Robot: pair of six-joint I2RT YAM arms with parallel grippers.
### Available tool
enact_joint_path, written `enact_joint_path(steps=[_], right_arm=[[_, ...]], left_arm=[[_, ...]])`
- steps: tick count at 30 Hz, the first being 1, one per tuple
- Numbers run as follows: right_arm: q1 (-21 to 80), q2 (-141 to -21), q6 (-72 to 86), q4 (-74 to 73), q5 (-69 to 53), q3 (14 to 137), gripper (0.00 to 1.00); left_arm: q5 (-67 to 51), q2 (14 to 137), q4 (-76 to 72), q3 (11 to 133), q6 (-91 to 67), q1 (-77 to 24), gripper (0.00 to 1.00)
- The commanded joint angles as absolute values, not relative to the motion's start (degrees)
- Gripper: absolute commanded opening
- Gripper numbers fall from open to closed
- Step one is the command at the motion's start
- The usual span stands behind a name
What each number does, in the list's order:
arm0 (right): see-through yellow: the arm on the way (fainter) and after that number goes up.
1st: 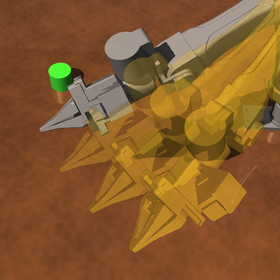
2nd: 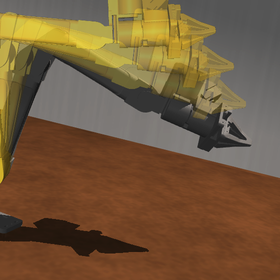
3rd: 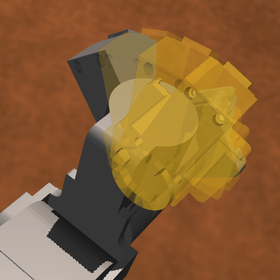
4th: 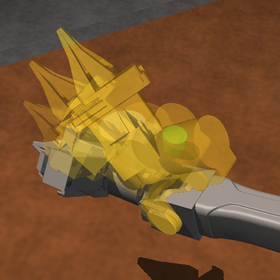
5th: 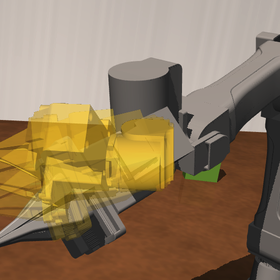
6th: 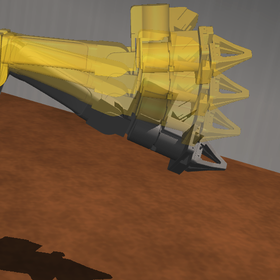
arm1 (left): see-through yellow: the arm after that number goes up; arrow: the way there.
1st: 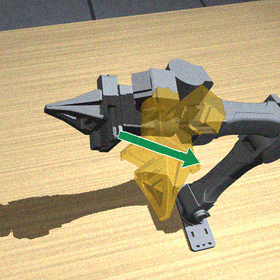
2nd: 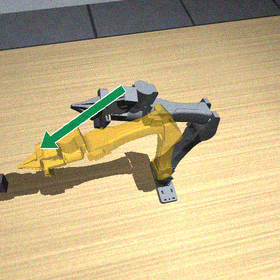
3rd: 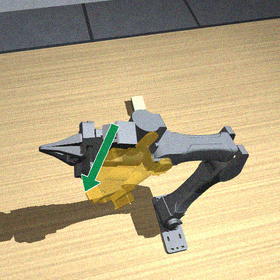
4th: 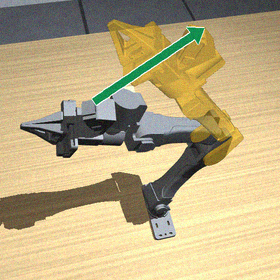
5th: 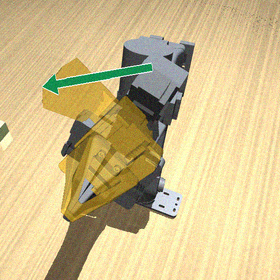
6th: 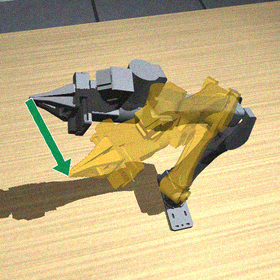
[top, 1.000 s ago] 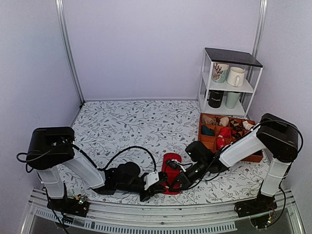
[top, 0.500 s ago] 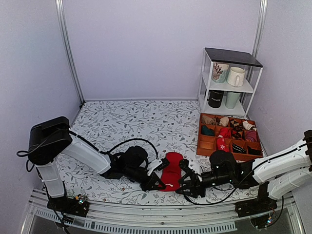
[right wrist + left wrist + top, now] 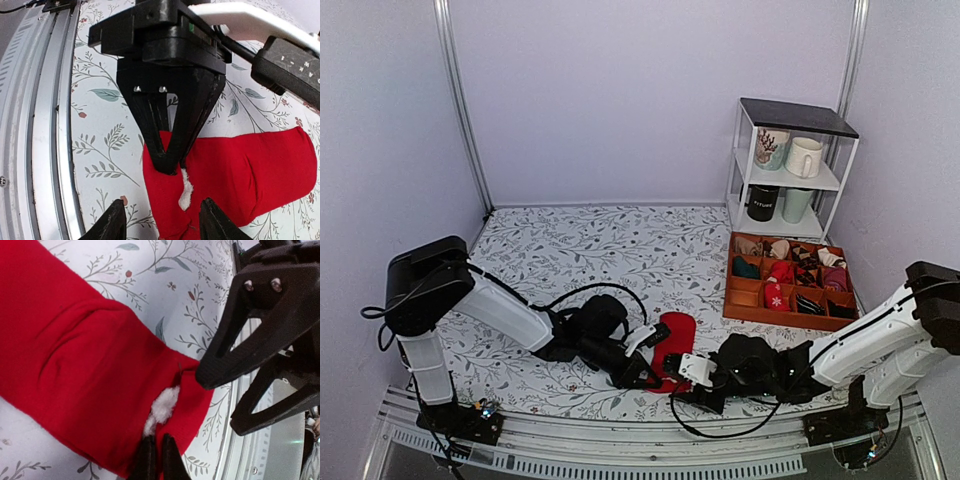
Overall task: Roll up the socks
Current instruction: Roll the sock at the center of the board.
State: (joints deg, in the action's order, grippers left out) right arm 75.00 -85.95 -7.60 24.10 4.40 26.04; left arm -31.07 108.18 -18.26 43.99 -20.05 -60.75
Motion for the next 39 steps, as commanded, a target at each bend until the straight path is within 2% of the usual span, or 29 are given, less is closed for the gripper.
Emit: enact_joint_path(steps=[1, 11, 14, 16, 18, 21, 24, 30, 32, 39], right_arm=[[75.41, -89.14, -10.74, 24.79, 6.66, 27.58, 0.51], [75.41, -94.95, -8.17, 23.26, 6.87, 29.29, 0.38], [75.34, -96.13, -6.67, 21.72, 8.56, 29.82, 0.19], [74.78, -96.36, -4.03, 20.35, 7.56, 29.80, 0.12], [73.82, -95.85, -1.35, 19.41, 4.84, 29.32, 0.08], [72.71, -93.22, 3.27, 19.09, -0.06, 27.68, 0.07], [70.61, -91.49, 6.70, 19.46, -7.14, 26.11, 0.07], [65.43, -93.66, 14.03, 20.09, -19.38, 24.59, 0.08], [63.88, -95.09, 16.04, 20.76, -23.00, 24.33, 0.08], [60.50, -97.57, 23.06, 20.29, -31.30, 24.61, 0.08]], left_arm=[[-29.33, 112.09, -7.83, 41.92, -19.91, -60.80, 0.00], [-30.11, 112.13, -8.21, 42.17, -19.39, -60.49, 0.00], [-30.07, 112.03, -9.36, 41.96, -19.19, -60.50, 0.02], [-29.75, 110.63, -11.28, 41.19, -18.90, -60.53, 0.25], [-28.88, 107.95, -14.00, 39.65, -18.01, -60.60, 0.43], [-25.48, 102.32, -17.77, 36.60, -15.65, -60.60, 0.53], [-20.51, 96.64, -21.69, 33.06, -12.93, -60.69, 0.55], [-8.85, 86.10, -42.25, 21.54, -2.23, -65.99, 0.59], [-9.93, 86.77, -46.66, 20.66, 1.46, -66.67, 0.60], [-16.68, 97.66, -48.25, 26.40, 6.13, -67.19, 0.60]])
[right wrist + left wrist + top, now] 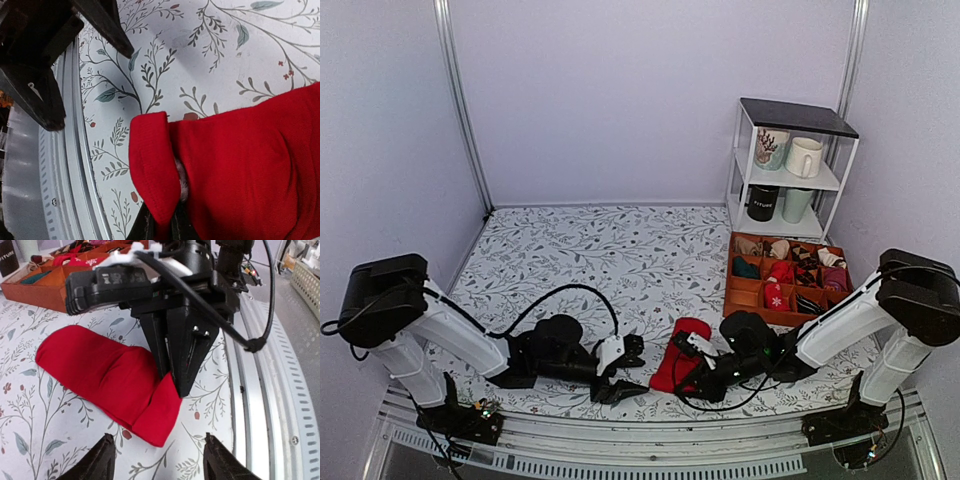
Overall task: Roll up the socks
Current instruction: Roll the sock at the center of the board.
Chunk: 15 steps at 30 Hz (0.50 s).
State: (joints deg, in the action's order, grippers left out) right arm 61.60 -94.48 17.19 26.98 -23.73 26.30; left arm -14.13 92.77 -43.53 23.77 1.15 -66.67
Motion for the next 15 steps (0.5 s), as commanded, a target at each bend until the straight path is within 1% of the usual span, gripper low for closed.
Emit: enact_joint_path(steps=[1, 8, 11, 12, 15], right_arm=[[60.07, -97.69, 24.06, 20.21, -32.13, 24.54, 0.08], [58.16, -98.44, 25.44, 20.02, -34.50, 24.20, 0.08], [56.97, -99.23, 25.48, 19.95, -35.82, 24.59, 0.08], [56.64, -99.57, 25.49, 20.02, -36.38, 24.68, 0.08], [56.03, -100.15, 25.53, 19.95, -37.37, 25.08, 0.08]], left_arm=[[-17.02, 99.04, -48.67, 27.17, 6.60, -67.22, 0.60], [-23.11, 105.21, -47.62, 32.21, 7.98, -67.36, 0.58], [-24.80, 106.58, -47.97, 32.81, 7.78, -67.78, 0.56], [-25.27, 107.02, -48.13, 33.00, 7.68, -67.85, 0.55], [-26.94, 108.79, -48.00, 33.75, 7.36, -68.18, 0.44]])
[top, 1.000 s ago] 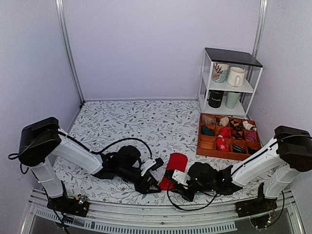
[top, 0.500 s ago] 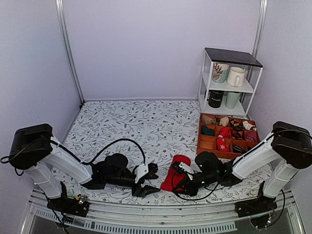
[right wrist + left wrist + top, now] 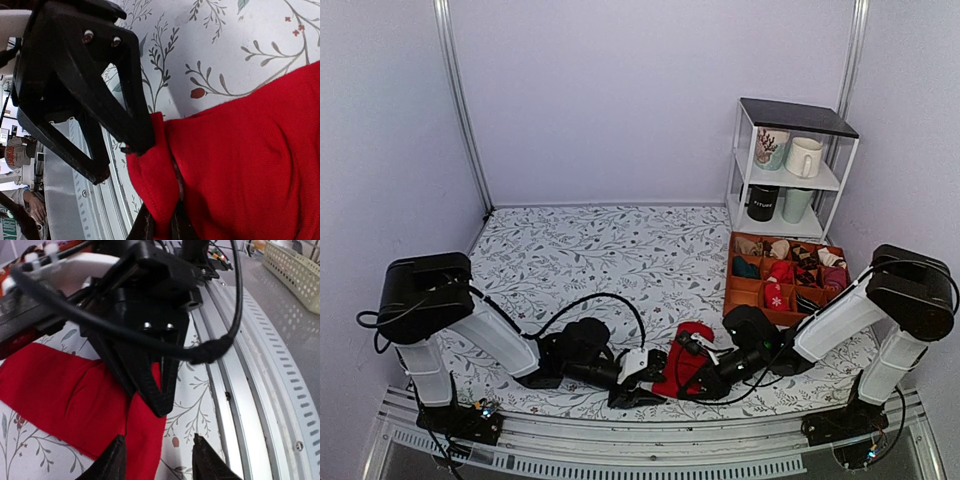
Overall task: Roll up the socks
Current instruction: Roll the sock at the center of the board.
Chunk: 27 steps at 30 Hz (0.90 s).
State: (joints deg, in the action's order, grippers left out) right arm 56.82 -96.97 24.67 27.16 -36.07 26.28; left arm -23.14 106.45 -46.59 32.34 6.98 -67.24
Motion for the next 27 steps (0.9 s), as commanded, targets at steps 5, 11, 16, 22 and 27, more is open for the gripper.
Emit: enact_joint_path(steps=[5, 11, 16, 22, 27], right_arm=[[55.42, -100.62, 25.48, 19.85, -38.01, 25.44, 0.08], [55.26, -101.23, 25.32, 19.61, -38.50, 25.92, 0.08], [55.04, -101.42, 25.22, 19.49, -38.95, 25.98, 0.08], [54.84, -101.55, 25.08, 19.40, -39.55, 26.14, 0.08], [54.71, -101.99, 25.01, 19.31, -39.81, 26.38, 0.08]], left_arm=[[-28.04, 110.99, -47.87, 34.36, 6.40, -68.51, 0.36], [-26.67, 112.07, -47.72, 35.16, 5.69, -68.55, 0.30], [-25.27, 115.24, -46.68, 35.80, 5.14, -68.55, 0.32], [-23.57, 115.86, -46.19, 35.11, 5.14, -68.65, 0.39], [-23.40, 115.41, -46.01, 34.43, 5.03, -68.78, 0.10]])
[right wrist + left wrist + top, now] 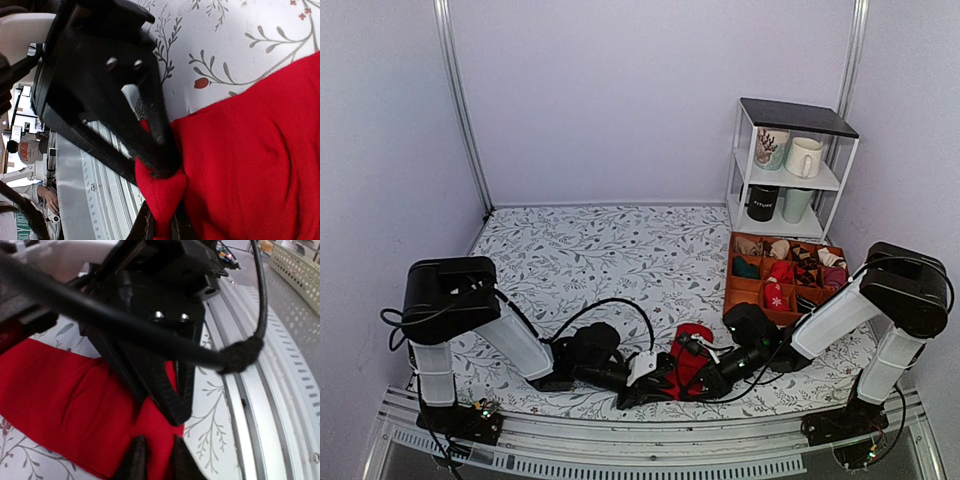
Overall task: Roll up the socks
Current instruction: Roll the sock at the center of the board.
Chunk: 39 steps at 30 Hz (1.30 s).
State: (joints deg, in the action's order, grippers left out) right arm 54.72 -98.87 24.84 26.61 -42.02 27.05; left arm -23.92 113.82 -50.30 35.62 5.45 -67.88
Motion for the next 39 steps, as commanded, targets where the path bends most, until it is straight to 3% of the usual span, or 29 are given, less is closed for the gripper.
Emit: enact_joint_path(steps=[1, 6, 12, 18, 23, 28, 39], right_arm=[[54.70, -102.08, 25.00, 19.24, -39.94, 26.50, 0.08], [54.63, -101.88, 24.58, 17.35, -39.89, 27.86, 0.11], [54.53, -92.85, 21.16, 13.31, -31.90, 28.38, 0.41], [55.50, -73.16, 16.64, 15.99, -18.78, 22.88, 0.47], [64.06, -62.70, 7.41, 22.77, -6.41, 15.07, 0.54], [70.88, -64.32, 1.87, 24.70, 0.00, 13.64, 0.54], [78.18, -81.34, -4.92, 25.85, 6.82, 21.82, 0.55]], left_arm=[[-23.60, 115.34, -45.93, 34.44, 4.99, -68.81, 0.00], [-22.34, 114.48, -38.98, 36.29, 2.20, -68.76, 0.00], [-18.37, 110.37, -19.35, 39.18, -8.34, -68.55, 0.00], [-23.08, 109.26, -3.89, 42.59, -14.16, -67.28, 0.00], [-25.62, 109.02, 0.12, 45.39, -15.93, -65.71, 0.00], [-27.52, 111.19, 0.53, 46.73, -16.09, -64.44, 0.00], [-28.76, 113.93, 0.18, 47.11, -15.82, -63.78, 0.00]])
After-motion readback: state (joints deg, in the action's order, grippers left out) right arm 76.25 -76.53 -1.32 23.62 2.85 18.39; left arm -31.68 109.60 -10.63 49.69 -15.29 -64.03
